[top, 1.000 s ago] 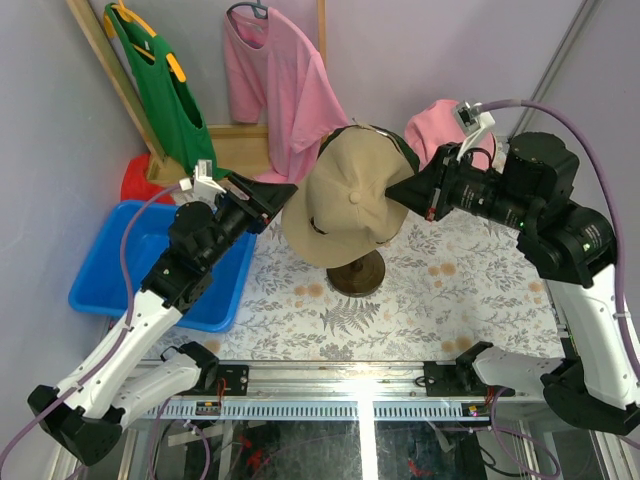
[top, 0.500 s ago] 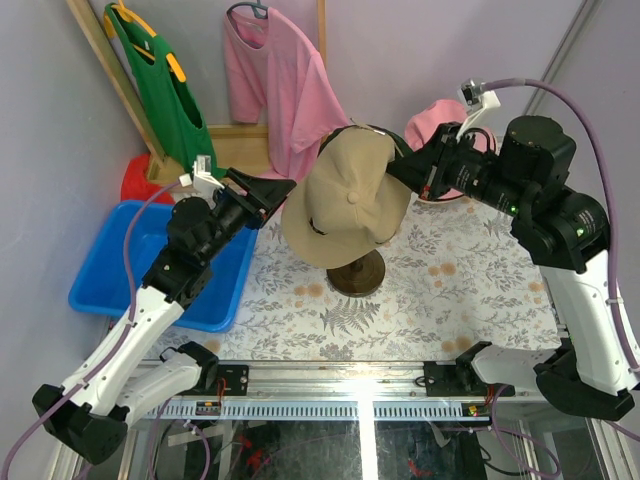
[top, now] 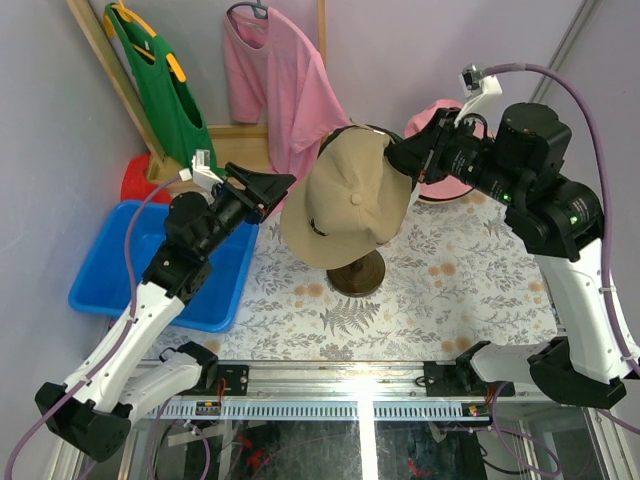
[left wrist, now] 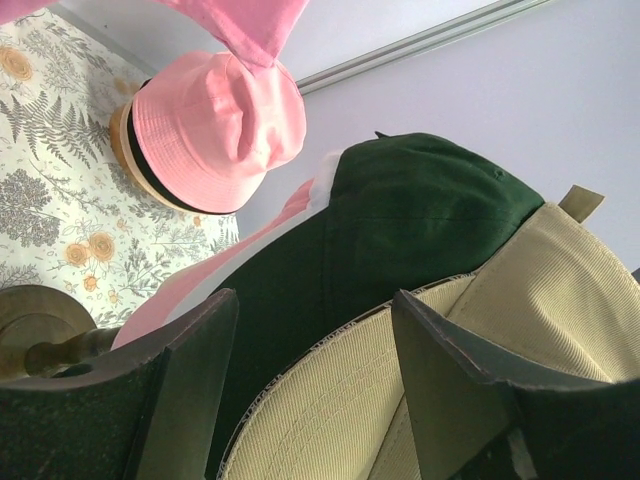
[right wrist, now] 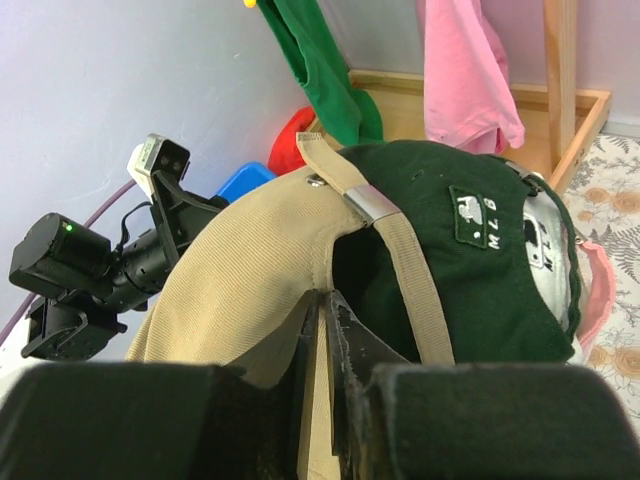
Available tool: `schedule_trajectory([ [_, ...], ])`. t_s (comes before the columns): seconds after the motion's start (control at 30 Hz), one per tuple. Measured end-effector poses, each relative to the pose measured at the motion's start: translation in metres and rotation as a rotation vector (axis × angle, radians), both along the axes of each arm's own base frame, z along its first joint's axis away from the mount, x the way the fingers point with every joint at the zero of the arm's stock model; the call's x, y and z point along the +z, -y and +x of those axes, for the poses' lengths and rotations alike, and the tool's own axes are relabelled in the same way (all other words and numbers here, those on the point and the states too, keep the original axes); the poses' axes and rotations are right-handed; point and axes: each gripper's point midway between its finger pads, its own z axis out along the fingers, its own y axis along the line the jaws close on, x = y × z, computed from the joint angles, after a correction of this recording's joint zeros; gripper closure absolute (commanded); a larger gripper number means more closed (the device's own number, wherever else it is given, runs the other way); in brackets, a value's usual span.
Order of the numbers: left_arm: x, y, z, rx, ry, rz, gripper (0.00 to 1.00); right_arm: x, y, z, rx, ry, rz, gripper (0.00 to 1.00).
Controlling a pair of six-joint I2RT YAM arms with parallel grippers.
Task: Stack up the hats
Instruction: Stack the hat on the hat.
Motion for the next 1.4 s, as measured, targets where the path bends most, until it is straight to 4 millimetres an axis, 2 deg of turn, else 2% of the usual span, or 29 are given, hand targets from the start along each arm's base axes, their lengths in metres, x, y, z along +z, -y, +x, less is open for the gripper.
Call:
schedule_trajectory([
  [0.17, 0.001, 0.002, 0.001, -0.009, -0.005, -0.005, 0.39, 0.007, 0.008, 0.003, -0.043, 0.021, -0.004, 0.82],
  [0.43, -0.002, 0.003, 0.003, -0.018, -0.019, -0.005, 0.39, 0.004, 0.020, 0.008, -0.103, 0.033, -0.057, 0.78],
  [0.9, -0.002, 0.001, 0.006, -0.015, -0.022, -0.014, 0.40, -0.020, 0.016, 0.028, -0.121, 0.002, -0.155, 0.71],
  [1.2, 0.001, 0.000, 0.006, -0.020, -0.017, -0.025, 0.40, -0.016, 0.021, 0.036, -0.154, 0.035, -0.197, 0.61],
  [1.4, 0.002, 0.000, 0.006, -0.020, -0.014, -0.029, 0.40, -0.014, 0.019, 0.036, -0.151, 0.050, -0.217, 0.60],
])
